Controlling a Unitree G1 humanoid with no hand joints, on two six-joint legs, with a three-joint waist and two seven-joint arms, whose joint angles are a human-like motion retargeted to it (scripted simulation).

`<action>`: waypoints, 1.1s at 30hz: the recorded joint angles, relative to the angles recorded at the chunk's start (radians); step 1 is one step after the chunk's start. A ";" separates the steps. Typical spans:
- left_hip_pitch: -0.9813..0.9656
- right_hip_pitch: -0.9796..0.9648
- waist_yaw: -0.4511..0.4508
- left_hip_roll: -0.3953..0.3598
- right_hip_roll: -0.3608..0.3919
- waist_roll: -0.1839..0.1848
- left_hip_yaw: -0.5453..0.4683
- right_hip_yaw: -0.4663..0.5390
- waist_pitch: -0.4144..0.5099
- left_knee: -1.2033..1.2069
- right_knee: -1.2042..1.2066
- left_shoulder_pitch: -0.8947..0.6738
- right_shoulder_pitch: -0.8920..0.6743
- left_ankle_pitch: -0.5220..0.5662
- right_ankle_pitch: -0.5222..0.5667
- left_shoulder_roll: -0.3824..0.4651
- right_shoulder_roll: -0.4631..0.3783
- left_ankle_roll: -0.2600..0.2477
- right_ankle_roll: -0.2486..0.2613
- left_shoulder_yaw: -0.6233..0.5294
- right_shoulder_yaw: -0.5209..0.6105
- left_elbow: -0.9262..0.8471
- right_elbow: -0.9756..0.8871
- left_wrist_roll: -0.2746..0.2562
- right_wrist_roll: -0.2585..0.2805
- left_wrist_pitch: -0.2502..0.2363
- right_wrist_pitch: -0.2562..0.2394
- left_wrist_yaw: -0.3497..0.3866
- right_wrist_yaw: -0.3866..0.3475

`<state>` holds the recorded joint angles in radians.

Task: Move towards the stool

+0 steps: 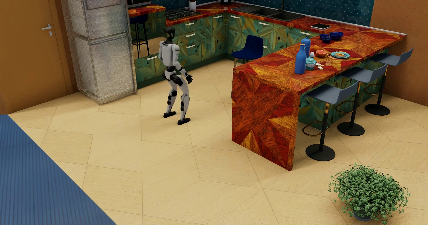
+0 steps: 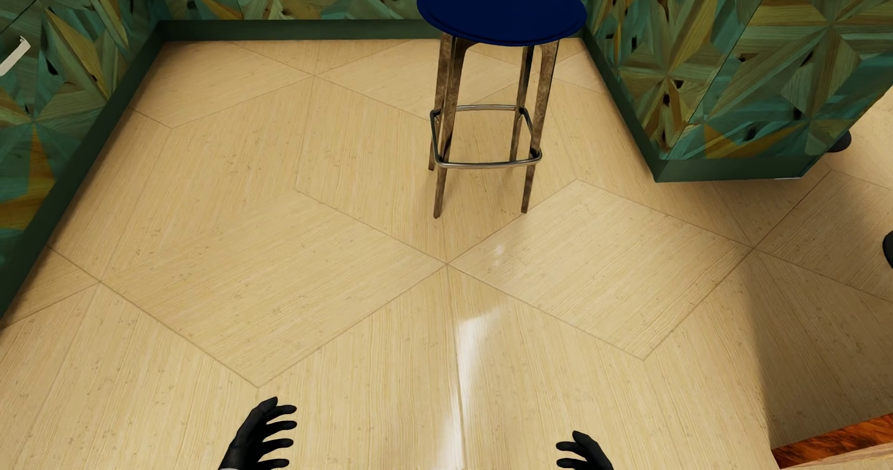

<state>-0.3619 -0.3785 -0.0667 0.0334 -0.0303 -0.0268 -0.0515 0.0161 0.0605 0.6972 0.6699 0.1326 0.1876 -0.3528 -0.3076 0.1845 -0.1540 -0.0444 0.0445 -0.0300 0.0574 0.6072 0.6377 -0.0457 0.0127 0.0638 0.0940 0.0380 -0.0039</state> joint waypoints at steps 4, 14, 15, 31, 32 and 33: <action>0.000 0.003 -0.011 0.000 -0.001 0.003 0.009 0.008 -0.026 0.000 -0.011 0.015 0.004 0.004 0.012 0.004 0.010 0.007 0.007 -0.004 -0.018 -0.013 0.008 0.051 0.001 -0.027 -0.026 -0.063 0.027; -0.002 -0.002 -0.007 -0.006 -0.009 0.035 0.008 0.003 -0.022 -0.013 -0.017 0.028 -0.002 0.024 0.028 0.016 0.000 0.006 0.008 0.005 -0.005 0.004 0.022 0.045 0.006 -0.027 0.007 -0.097 0.022; 0.002 -0.001 0.003 -0.008 -0.012 0.035 0.011 0.006 -0.016 -0.015 -0.013 0.016 -0.017 0.026 0.027 0.021 0.010 0.007 0.008 0.000 -0.020 0.019 0.018 0.054 -0.005 -0.022 0.004 -0.094 0.021; 0.009 0.004 0.005 -0.006 -0.012 0.021 -0.004 -0.013 -0.033 -0.024 -0.005 0.010 0.031 0.024 0.012 -0.001 0.003 -0.006 -0.004 -0.001 -0.011 -0.011 -0.012 0.058 0.002 -0.037 -0.021 -0.061 0.013; 0.008 0.003 0.007 -0.006 -0.012 0.027 -0.003 -0.012 -0.032 -0.018 -0.001 0.003 0.029 0.020 0.009 -0.003 -0.001 -0.004 -0.003 0.005 -0.019 -0.004 -0.005 0.058 -0.002 -0.035 -0.020 -0.071 0.016; 0.005 -0.003 0.005 -0.008 -0.014 0.031 0.000 -0.007 -0.030 -0.012 0.006 -0.001 0.018 0.017 0.006 -0.018 0.001 -0.002 -0.001 -0.003 -0.021 -0.010 0.001 0.053 -0.009 -0.030 -0.018 -0.076 0.014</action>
<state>-0.3572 -0.3811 -0.0621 0.0257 -0.0442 0.0038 -0.0510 0.0087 0.0303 0.6849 0.6758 0.1319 0.2051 -0.3360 -0.3015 0.1660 -0.1533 -0.0467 0.0436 -0.0330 0.0366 0.5974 0.6389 0.0078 0.0036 0.0334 0.0758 -0.0380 0.0104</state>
